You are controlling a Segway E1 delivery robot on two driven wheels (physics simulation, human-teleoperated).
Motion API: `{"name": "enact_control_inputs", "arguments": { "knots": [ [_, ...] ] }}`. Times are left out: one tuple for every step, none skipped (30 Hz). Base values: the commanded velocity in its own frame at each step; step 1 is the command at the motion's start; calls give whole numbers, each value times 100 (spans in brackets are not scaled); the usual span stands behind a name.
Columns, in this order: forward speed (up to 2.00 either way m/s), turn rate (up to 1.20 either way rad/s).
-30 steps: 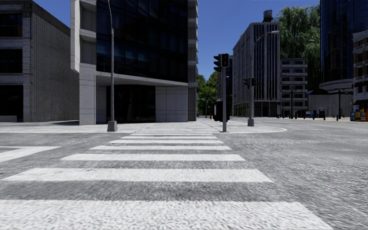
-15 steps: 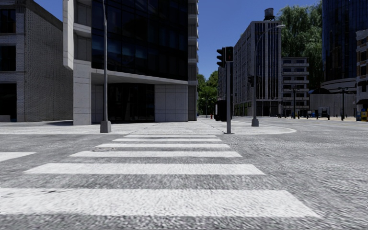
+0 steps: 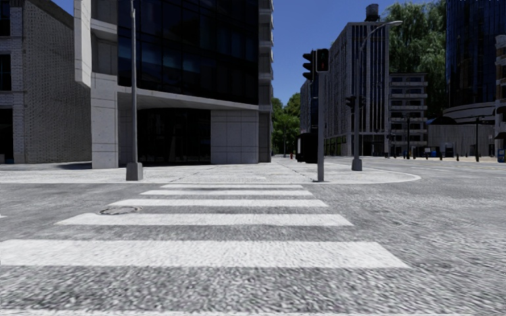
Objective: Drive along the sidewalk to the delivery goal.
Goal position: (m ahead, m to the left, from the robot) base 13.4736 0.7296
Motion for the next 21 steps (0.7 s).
{"name": "enact_control_inputs", "arguments": {
  "knots": [
    [150,0],
    [150,0],
    [150,0],
    [150,0],
    [150,0],
    [150,0],
    [150,0],
    [150,0],
    [150,0],
    [150,0],
    [150,0],
    [150,0],
    [150,0],
    [150,0],
    [150,0],
    [150,0],
    [150,0],
    [150,0],
    [150,0],
    [150,0],
    [150,0]
  ]
}}
